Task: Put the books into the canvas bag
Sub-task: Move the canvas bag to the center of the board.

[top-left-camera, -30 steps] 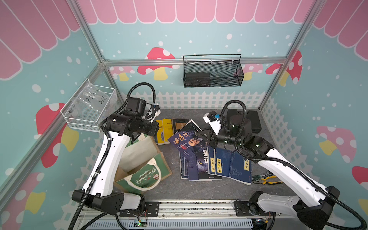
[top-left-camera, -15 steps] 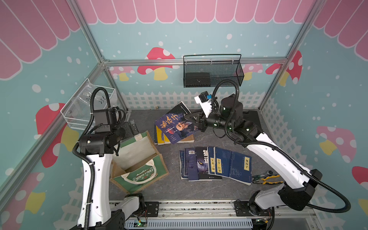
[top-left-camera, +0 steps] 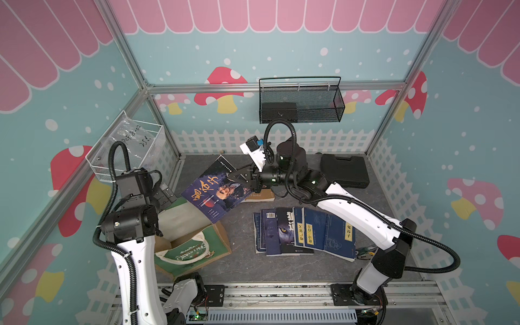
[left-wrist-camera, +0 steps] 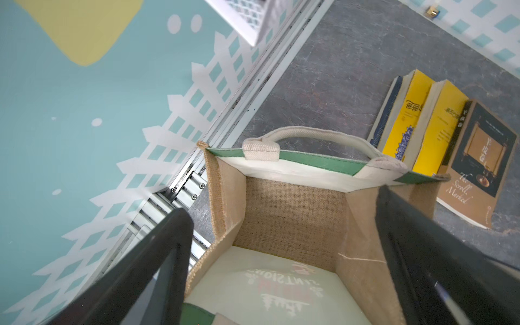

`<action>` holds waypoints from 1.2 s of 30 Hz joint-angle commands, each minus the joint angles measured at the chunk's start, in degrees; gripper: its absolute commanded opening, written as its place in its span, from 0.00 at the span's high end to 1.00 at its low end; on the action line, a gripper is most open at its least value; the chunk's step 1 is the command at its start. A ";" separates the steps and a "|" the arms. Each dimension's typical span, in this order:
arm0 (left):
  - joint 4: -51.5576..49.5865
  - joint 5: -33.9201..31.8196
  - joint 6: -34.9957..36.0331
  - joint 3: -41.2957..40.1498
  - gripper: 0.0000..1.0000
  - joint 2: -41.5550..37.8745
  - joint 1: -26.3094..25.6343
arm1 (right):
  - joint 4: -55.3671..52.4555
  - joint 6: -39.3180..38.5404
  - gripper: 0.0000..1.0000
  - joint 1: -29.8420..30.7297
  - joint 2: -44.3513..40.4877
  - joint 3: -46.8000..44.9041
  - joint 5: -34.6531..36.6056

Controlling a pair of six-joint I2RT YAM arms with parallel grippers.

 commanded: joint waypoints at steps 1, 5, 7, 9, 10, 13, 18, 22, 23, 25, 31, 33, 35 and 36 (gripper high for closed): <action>0.76 1.39 0.19 -2.38 0.01 -0.67 1.42 | 5.90 0.67 1.00 1.30 -0.05 3.66 -0.64; 2.36 1.49 -0.38 -5.04 0.01 -1.30 2.59 | 5.40 -1.32 1.00 2.13 -0.48 7.17 1.45; 2.86 0.90 -0.71 -5.67 0.01 -1.56 3.33 | 3.89 -0.32 1.00 2.17 1.02 10.45 0.49; 3.12 -0.80 -1.14 -5.48 0.01 -1.57 4.33 | 4.17 2.05 1.00 2.26 2.71 11.88 -1.21; 3.48 -1.28 -1.24 -5.26 0.01 -1.59 4.73 | 4.65 3.30 1.00 2.34 3.48 11.93 -1.66; 3.74 -2.38 -1.66 -4.43 0.01 -1.36 5.58 | 4.99 6.79 1.00 2.44 6.46 11.80 -1.47; 3.99 -6.25 -1.64 -4.83 0.01 -1.65 5.91 | 6.63 10.88 1.00 2.79 10.77 8.86 -0.90; 4.00 -7.87 -1.14 -4.88 0.01 -2.14 5.91 | 2.11 9.52 1.00 2.88 11.66 8.43 3.74; 4.06 -7.73 -1.17 -4.95 0.01 -2.30 5.91 | -0.26 8.06 1.00 2.88 11.66 8.15 7.14; 4.22 -6.62 -0.83 -5.05 0.01 -2.34 5.91 | -4.01 4.56 1.00 2.96 10.04 7.19 14.76; 4.54 -2.63 0.68 -4.87 0.01 -1.83 4.86 | -13.69 -4.65 1.00 2.88 5.28 8.43 30.24; 4.78 -0.33 0.86 -4.95 0.01 -2.02 4.68 | -15.73 -7.04 1.00 2.88 4.94 10.46 30.90; 5.55 3.95 0.91 -5.62 0.01 -2.09 4.50 | -17.43 -9.11 1.00 3.04 5.52 13.54 30.09; 5.97 6.11 0.73 -6.12 0.01 -2.16 4.48 | -18.58 -9.85 1.00 3.13 6.31 15.75 29.43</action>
